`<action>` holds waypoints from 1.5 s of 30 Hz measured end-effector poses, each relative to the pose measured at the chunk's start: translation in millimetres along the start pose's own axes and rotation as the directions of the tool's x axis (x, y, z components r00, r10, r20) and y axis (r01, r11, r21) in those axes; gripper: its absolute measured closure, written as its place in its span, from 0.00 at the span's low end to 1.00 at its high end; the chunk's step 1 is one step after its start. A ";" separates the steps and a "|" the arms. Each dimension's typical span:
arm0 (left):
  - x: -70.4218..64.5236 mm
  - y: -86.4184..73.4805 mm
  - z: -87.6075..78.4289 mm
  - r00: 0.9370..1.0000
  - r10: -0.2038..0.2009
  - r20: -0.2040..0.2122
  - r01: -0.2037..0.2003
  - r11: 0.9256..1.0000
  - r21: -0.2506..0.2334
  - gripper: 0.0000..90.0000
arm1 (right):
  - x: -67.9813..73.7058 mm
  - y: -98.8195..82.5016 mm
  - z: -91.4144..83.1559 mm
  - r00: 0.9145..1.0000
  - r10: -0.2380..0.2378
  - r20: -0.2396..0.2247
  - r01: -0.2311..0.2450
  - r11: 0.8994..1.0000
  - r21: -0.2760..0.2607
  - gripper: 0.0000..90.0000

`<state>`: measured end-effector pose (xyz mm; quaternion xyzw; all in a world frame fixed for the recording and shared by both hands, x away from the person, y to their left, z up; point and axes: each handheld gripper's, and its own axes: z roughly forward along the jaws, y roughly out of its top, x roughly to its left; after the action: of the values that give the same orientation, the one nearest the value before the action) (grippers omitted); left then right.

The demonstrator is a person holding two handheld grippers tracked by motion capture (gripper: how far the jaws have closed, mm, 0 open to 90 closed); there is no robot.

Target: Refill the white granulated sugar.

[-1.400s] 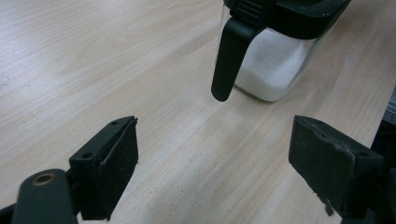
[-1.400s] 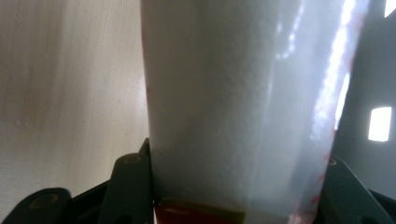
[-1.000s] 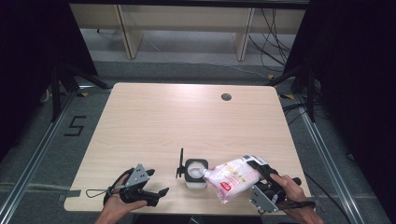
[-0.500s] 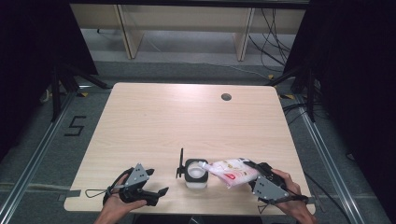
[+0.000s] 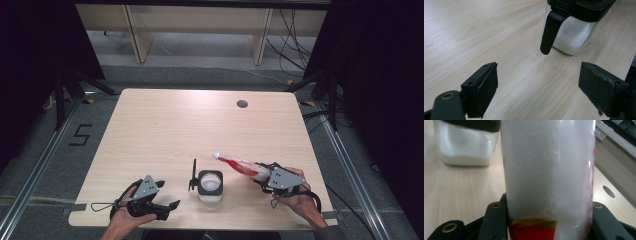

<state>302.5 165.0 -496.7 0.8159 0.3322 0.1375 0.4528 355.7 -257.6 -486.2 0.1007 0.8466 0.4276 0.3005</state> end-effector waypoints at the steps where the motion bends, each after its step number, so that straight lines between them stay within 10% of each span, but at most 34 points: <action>1: 0.8 0.2 -0.4 1.000 0.011 -0.002 -0.011 1.000 0.001 0.17 | -2.5 -1.2 3.3 1.000 0.011 -0.005 -0.011 1.000 -0.017 0.62; 9: 0.1 0.1 -0.3 1.000 0.004 0.000 -0.004 1.000 0.000 0.17 | -19.0 -13.6 12.8 0.992 0.130 -0.009 -0.130 0.990 -0.059 0.62; 17: 0.0 0.6 -1.2 1.000 0.013 0.002 -0.013 1.000 0.006 0.17 | -26.3 -25.0 10.5 0.962 0.274 -0.011 -0.274 0.959 -0.079 0.62; 32: 0.1 0.9 -1.8 0.999 0.034 -0.005 -0.034 0.999 0.017 0.17 | -28.0 -30.6 7.1 0.959 0.283 -0.007 -0.283 0.957 -0.058 0.61; 45: 0.2 0.7 -0.7 0.999 0.032 -0.001 -0.032 0.999 -0.001 0.17 | -27.4 -33.4 2.5 0.941 0.339 0.001 -0.338 0.940 -0.045 0.58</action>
<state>302.6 165.3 -495.8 0.8209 0.3191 0.1453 0.4507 382.0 -288.2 -502.0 0.2398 0.8058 0.4911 0.2282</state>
